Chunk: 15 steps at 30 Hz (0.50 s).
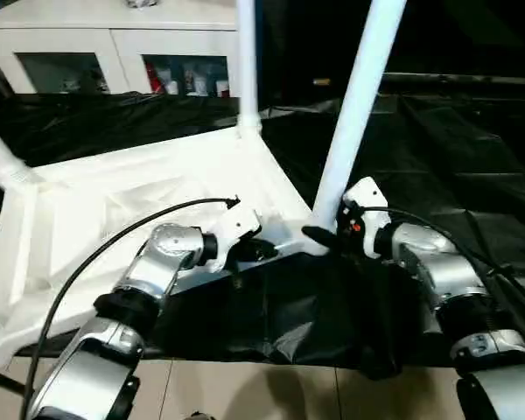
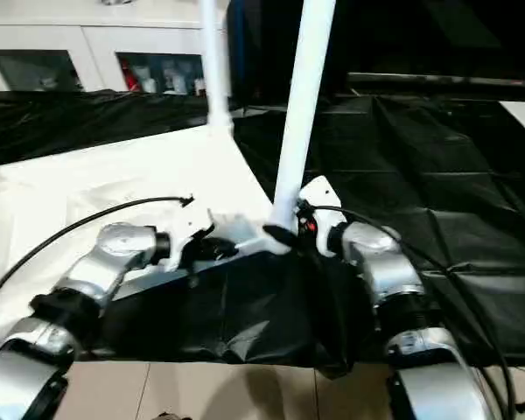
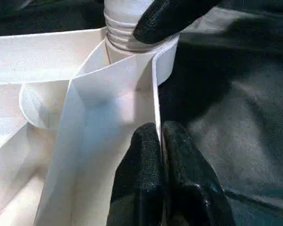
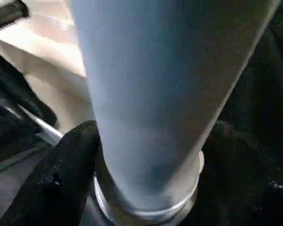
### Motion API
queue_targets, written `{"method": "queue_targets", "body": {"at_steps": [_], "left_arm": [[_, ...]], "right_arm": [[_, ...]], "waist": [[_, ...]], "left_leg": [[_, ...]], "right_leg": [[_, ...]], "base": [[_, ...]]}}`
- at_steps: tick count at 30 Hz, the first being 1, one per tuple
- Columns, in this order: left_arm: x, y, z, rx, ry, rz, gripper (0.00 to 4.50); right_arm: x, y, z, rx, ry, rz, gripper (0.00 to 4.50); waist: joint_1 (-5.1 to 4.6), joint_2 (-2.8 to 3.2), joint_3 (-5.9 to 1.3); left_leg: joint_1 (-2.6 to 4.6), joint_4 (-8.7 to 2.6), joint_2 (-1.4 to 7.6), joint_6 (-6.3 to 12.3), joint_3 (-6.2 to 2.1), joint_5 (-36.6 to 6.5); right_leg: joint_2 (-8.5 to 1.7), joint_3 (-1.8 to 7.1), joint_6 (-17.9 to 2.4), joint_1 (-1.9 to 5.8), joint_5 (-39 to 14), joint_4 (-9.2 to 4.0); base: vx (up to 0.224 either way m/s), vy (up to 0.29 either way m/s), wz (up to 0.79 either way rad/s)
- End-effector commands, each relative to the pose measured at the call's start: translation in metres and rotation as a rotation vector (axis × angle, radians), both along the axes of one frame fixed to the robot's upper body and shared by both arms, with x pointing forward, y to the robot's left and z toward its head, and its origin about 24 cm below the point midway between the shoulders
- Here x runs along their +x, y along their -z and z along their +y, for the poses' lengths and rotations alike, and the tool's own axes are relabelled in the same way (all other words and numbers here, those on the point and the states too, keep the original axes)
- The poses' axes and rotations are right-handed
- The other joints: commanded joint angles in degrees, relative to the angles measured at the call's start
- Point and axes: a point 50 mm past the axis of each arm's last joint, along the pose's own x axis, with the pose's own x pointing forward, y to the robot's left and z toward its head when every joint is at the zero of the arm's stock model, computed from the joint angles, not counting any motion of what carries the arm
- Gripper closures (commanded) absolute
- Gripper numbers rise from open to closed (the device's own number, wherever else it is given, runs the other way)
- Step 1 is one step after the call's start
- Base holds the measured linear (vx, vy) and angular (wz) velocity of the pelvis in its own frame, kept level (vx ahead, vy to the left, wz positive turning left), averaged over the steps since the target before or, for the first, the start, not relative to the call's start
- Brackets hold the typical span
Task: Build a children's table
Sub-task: Rotate leg to tighten
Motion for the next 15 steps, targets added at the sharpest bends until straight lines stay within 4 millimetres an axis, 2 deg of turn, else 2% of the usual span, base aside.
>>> {"method": "queue_targets", "body": {"at_steps": [1, 2, 4, 5, 7, 8, 10, 12, 15], "left_arm": [[-0.0045, 0.0025, 0.0004, 0.012, 0.038, 0.015, 4.50], [-0.0047, 0.0026, 0.0008, 0.013, 0.038, 0.015, 4.50], [-0.0052, 0.0025, 0.0014, 0.014, 0.041, 0.016, 4.50], [-0.0058, 0.0023, 0.0022, 0.014, 0.043, 0.017, 4.50], [-0.0063, 0.0023, 0.0029, 0.015, 0.042, 0.019, 4.50], [-0.0064, 0.0023, 0.0031, 0.015, 0.041, 0.019, 4.50], [-0.0065, 0.0023, 0.0038, 0.014, 0.037, 0.018, 4.50], [-0.0065, 0.0024, 0.0043, 0.014, 0.034, 0.019, 4.50], [-0.0069, 0.0029, 0.0051, 0.016, 0.032, 0.022, 4.50]], "right_arm": [[0.0006, -0.0060, 0.0002, 0.014, -0.022, -0.010, 0.77], [0.0012, -0.0052, 0.0014, 0.012, -0.023, -0.007, 0.77], [0.0013, -0.0042, 0.0025, 0.008, -0.031, 0.000, 0.77], [0.0010, -0.0027, 0.0039, 0.005, -0.044, 0.010, 1.04], [0.0003, -0.0006, 0.0055, -0.002, -0.061, 0.023, 1.12], [0.0000, -0.0002, 0.0057, -0.002, -0.064, 0.025, 1.17], [-0.0011, 0.0014, 0.0068, -0.005, -0.078, 0.034, 1.46], [-0.0021, 0.0026, 0.0072, -0.012, -0.091, 0.039, 1.59], [-0.0028, 0.0036, 0.0072, -0.011, -0.094, 0.046, 1.76]], "waist": [[0.13, -0.40, -4.08], [0.10, -0.50, -3.97], [0.08, -0.58, -3.93], [0.05, -0.55, -3.96], [0.05, -0.67, -3.98], [0.02, -1.00, -3.98], [0.11, -0.81, -4.01], [0.16, -0.99, -4.05], [0.15, -0.93, -4.01]], "left_leg": [[1.39, -3.19, 1.31, 4.07, -0.28, -12.62], [1.42, -3.34, 1.34, 3.11, -0.35, -13.73], [1.41, -3.39, 1.32, 2.70, -0.38, -14.11], [1.43, -3.37, 1.28, 2.42, -0.38, -14.32], [1.36, -3.33, 1.24, 2.47, -0.37, -13.88], [1.29, -3.30, 1.21, 2.67, -0.33, -13.38], [1.28, -3.25, 1.21, 2.82, -0.35, -12.70], [1.32, -3.21, 1.21, 2.97, -0.33, -12.50], [1.30, -3.19, 1.21, 3.17, -0.30, -12.28]], "right_leg": [[-2.30, 1.20, -15.59, 3.05, -7.09, -2.46], [-2.38, 1.26, -14.93, 2.94, -9.49, -2.63], [-2.37, 1.30, -14.52, 2.89, -10.43, -2.69], [-2.40, 1.34, -14.22, 2.89, -11.06, -2.73], [-2.38, 1.36, -14.11, 2.89, -10.86, -2.69], [-2.33, 1.34, -14.00, 2.88, -10.47, -2.68], [-2.37, 1.36, -14.03, 2.88, -10.07, -2.56], [-2.37, 1.35, -14.05, 2.87, -10.12, -2.51], [-2.37, 1.37, -13.96, 2.81, -10.27, -2.57]], "base": [[0.000, 0.000, 0.00], [0.000, 0.000, 0.00], [0.000, 0.000, 0.00], [0.000, 0.000, 0.00], [0.000, 0.000, 0.00], [0.000, 0.000, 0.00], [0.000, 0.000, 0.00], [0.000, 0.000, 0.00], [0.000, 0.000, 0.00]]}}
